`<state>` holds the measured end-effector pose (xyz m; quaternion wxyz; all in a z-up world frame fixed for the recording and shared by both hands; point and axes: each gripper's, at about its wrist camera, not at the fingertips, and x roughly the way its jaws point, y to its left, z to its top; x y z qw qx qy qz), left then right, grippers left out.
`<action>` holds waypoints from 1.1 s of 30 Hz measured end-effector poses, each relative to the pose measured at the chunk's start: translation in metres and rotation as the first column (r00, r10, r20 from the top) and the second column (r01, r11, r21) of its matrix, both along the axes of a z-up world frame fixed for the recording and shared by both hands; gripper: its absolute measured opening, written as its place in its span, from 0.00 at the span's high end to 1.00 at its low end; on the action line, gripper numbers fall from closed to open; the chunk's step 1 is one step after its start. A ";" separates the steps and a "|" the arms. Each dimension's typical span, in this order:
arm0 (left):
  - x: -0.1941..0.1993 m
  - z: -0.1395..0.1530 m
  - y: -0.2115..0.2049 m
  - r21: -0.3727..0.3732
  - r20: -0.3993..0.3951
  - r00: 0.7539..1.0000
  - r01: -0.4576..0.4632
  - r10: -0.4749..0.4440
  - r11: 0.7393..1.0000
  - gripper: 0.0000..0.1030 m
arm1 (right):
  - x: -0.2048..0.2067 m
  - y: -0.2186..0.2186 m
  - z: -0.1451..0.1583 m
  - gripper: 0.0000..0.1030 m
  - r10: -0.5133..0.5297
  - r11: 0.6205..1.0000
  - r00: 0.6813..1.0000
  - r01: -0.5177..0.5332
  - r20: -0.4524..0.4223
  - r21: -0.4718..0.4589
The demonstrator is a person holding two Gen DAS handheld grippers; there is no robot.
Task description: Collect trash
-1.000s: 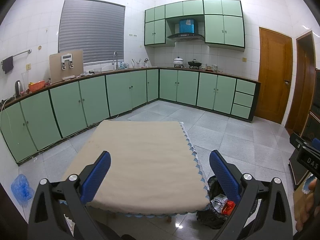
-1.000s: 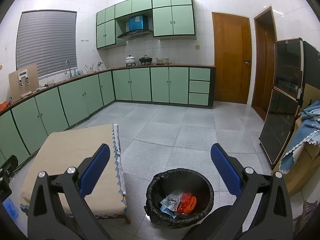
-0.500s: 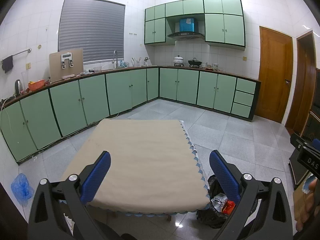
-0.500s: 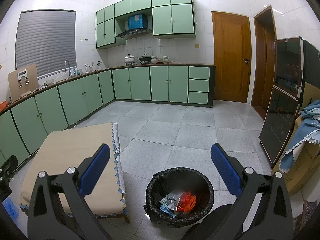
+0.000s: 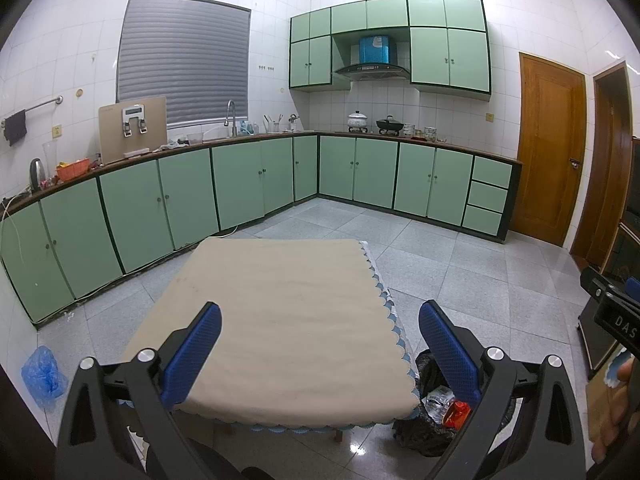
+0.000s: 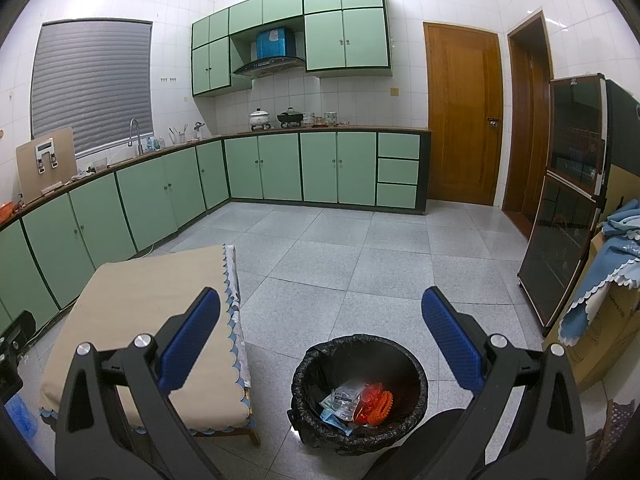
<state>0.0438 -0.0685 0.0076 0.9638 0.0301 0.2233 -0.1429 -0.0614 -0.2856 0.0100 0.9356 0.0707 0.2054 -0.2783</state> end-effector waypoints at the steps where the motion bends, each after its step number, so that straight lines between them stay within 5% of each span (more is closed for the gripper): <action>1: 0.000 0.000 0.000 0.000 0.001 1.000 -0.001 0.001 1.000 0.06 | 0.000 0.000 0.000 0.05 0.000 1.000 1.000 0.000 0.000 0.001; 33: 0.000 0.000 0.001 0.001 0.002 1.000 -0.002 0.002 1.000 0.06 | 0.000 -0.002 -0.002 0.05 -0.001 1.000 1.000 0.001 -0.001 -0.001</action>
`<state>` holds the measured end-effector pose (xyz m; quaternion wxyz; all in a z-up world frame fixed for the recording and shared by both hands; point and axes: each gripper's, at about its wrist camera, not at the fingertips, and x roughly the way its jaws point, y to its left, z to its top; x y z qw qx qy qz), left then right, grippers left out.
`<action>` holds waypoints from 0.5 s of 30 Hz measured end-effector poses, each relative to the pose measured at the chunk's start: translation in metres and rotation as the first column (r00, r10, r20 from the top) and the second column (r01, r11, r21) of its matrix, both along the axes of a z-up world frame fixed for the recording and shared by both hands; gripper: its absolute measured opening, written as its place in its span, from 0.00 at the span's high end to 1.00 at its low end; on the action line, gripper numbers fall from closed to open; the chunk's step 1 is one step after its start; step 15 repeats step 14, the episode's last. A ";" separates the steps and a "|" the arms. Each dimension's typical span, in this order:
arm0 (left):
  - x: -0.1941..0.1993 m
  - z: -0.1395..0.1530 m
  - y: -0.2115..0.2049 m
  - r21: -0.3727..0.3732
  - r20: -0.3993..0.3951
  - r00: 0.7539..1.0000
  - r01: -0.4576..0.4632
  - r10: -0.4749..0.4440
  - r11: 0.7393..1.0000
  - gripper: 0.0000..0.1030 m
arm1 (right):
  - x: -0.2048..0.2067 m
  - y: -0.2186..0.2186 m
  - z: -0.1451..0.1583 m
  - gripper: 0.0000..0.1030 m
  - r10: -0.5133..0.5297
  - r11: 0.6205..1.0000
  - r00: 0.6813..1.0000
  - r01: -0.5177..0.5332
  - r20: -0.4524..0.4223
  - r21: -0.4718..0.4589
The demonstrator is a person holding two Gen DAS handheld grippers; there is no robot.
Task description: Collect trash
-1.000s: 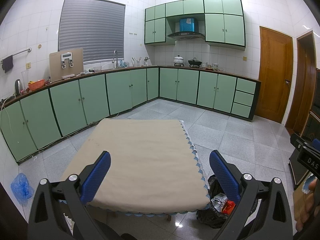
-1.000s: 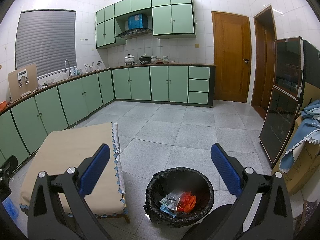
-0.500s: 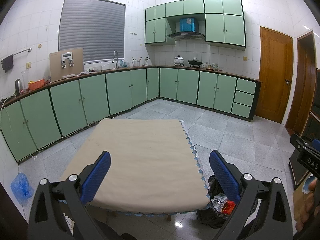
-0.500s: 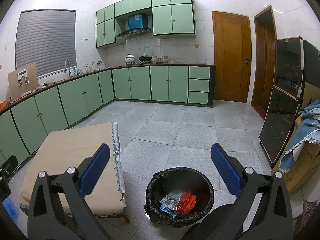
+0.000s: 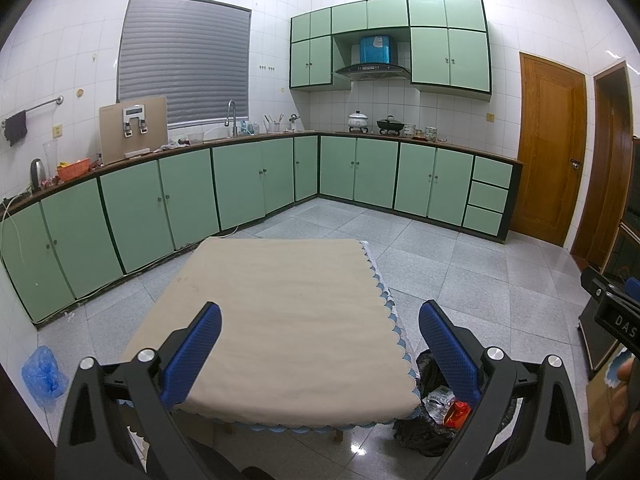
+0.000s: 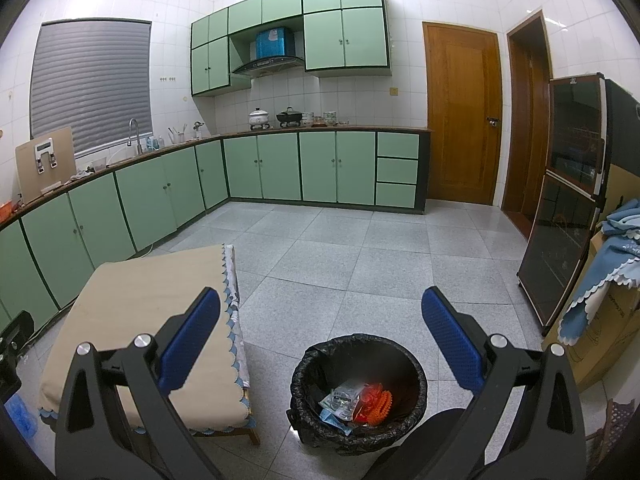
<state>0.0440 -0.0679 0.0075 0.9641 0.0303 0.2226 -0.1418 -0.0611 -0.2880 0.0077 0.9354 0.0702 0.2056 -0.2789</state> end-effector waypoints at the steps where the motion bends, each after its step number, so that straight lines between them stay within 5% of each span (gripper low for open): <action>1: 0.000 0.000 0.000 0.000 0.000 1.000 0.000 0.000 1.000 0.06 | 0.000 0.000 0.000 0.05 0.000 1.000 1.000 0.000 0.000 0.000; 15: -0.003 -0.001 -0.002 0.005 0.011 1.000 -0.021 0.021 1.000 0.06 | -0.002 -0.003 -0.005 0.05 -0.002 1.000 1.000 0.002 0.000 0.002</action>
